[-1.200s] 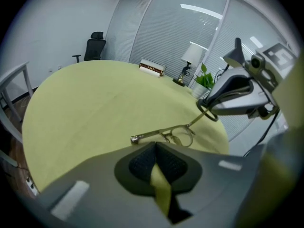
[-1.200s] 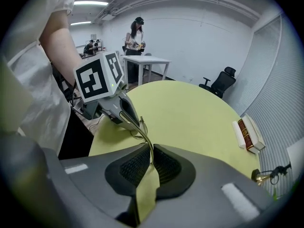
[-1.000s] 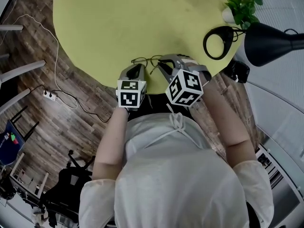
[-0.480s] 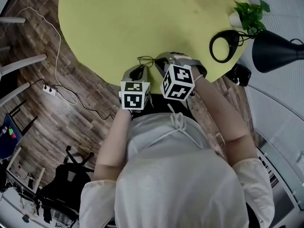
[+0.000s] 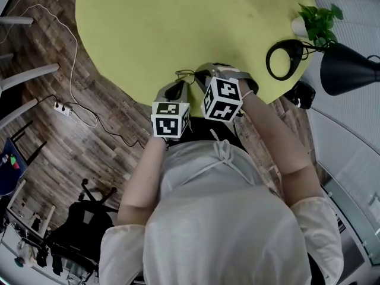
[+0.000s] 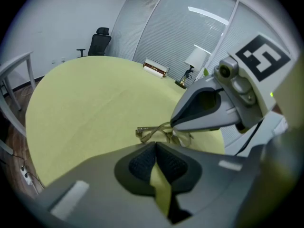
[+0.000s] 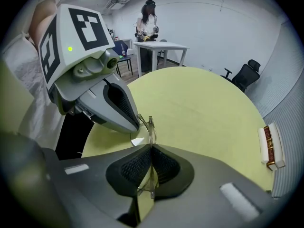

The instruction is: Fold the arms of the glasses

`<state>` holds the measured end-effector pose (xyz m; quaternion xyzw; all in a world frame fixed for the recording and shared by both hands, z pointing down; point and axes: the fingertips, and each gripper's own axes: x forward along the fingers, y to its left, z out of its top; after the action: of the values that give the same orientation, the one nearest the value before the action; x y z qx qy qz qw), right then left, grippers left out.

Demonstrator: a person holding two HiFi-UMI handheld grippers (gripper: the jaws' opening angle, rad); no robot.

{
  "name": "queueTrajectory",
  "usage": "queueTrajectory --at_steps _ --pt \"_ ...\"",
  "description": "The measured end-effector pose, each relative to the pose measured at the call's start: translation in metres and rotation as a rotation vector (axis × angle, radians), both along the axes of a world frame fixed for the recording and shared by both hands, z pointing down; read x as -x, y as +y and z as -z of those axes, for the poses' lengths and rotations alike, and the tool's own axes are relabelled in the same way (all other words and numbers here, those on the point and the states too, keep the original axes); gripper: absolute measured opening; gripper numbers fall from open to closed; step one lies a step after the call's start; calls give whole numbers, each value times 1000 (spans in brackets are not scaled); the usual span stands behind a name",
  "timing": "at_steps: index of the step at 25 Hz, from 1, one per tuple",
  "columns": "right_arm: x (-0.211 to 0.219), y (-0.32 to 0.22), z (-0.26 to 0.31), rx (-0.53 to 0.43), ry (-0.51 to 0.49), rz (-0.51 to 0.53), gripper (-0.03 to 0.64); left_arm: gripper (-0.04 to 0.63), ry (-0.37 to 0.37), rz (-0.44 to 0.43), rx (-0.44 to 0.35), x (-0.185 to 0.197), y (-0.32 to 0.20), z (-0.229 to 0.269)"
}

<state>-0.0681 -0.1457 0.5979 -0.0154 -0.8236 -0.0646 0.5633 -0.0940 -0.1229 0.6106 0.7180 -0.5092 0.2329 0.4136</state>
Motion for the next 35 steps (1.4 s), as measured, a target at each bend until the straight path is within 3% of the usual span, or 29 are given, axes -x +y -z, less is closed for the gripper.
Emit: queueTrajectory --at_steps 10,12,16,23,25,28,33,35 --pt "0 -3 4 30 -19 -45 15 6 4 13 -9 4 1 9" --pt "-2 -4 6 30 -34 -68 58 6 5 19 -20 5 1 15" --pt "-3 -5 12 52 -78 -119 76 6 6 42 -27 15 3 24" --pt "-2 -20 70 -19 -327 -301 47 6 18 67 -124 21 -12 75" --pt "-9 -25 91 -64 -385 -373 2 6 23 64 -178 18 -20 101" --pt "-22 -32 121 -104 -471 -486 0 6 21 44 -273 11 -37 141" --pt "-37 -38 197 -159 -764 -701 -2 6 21 6 -419 0 -55 208" --pt "-46 -38 224 -196 -830 -768 -2 6 38 -1 -479 -4 -56 239"
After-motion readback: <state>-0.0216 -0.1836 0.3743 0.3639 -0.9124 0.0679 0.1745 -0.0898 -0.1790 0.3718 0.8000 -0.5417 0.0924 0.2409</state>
